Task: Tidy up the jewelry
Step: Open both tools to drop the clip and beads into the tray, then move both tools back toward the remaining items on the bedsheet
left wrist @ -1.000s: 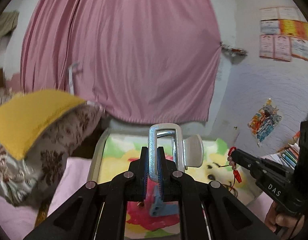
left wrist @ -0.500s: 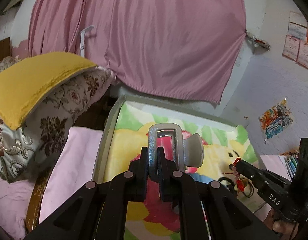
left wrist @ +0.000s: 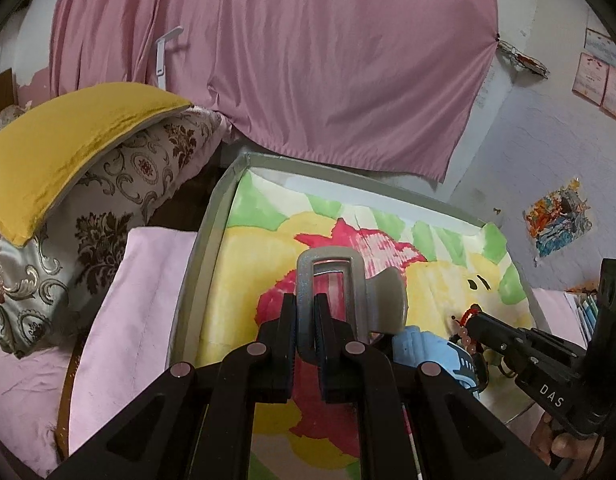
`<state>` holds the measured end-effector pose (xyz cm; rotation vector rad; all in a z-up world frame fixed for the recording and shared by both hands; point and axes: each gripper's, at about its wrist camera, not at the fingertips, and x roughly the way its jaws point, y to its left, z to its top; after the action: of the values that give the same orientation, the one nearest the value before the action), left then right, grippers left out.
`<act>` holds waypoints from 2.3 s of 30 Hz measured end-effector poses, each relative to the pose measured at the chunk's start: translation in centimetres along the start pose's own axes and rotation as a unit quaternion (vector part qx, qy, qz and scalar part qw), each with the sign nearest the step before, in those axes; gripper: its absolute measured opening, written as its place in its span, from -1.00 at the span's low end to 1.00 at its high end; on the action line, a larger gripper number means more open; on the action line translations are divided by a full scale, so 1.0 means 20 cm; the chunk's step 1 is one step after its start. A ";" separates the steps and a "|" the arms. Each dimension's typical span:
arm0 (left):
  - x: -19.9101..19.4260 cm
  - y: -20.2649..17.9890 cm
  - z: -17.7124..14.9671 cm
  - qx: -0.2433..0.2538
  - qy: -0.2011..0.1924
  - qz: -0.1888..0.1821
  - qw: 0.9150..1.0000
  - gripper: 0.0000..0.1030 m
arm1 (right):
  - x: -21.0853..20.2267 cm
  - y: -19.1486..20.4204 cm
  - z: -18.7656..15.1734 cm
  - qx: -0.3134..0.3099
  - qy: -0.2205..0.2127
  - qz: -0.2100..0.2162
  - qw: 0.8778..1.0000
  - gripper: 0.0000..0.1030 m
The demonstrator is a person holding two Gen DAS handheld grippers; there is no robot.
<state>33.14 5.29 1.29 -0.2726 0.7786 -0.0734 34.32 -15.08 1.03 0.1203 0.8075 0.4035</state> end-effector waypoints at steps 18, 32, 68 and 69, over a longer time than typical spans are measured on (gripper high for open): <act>-0.27 -0.01 -0.05 -0.016 -0.072 -0.028 0.997 0.43 | -0.34 0.04 -0.05 -0.016 -0.111 -0.028 0.993 0.31; -0.62 -0.12 -0.25 0.048 -0.179 -0.016 0.983 0.98 | -0.74 0.14 -0.24 -0.045 -0.233 -0.054 0.970 0.87; -0.52 -0.14 -0.56 0.081 -0.013 -0.045 0.996 0.76 | -0.61 0.08 -0.48 -0.083 -0.029 -0.060 0.994 0.86; -0.51 -0.15 -0.56 0.085 -0.006 -0.046 0.995 0.70 | -0.60 0.09 -0.48 -0.084 -0.021 -0.058 0.995 0.85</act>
<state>18.04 1.77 1.46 -0.1478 0.7427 -0.2228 19.42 -18.62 2.95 -0.0749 0.7312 0.3565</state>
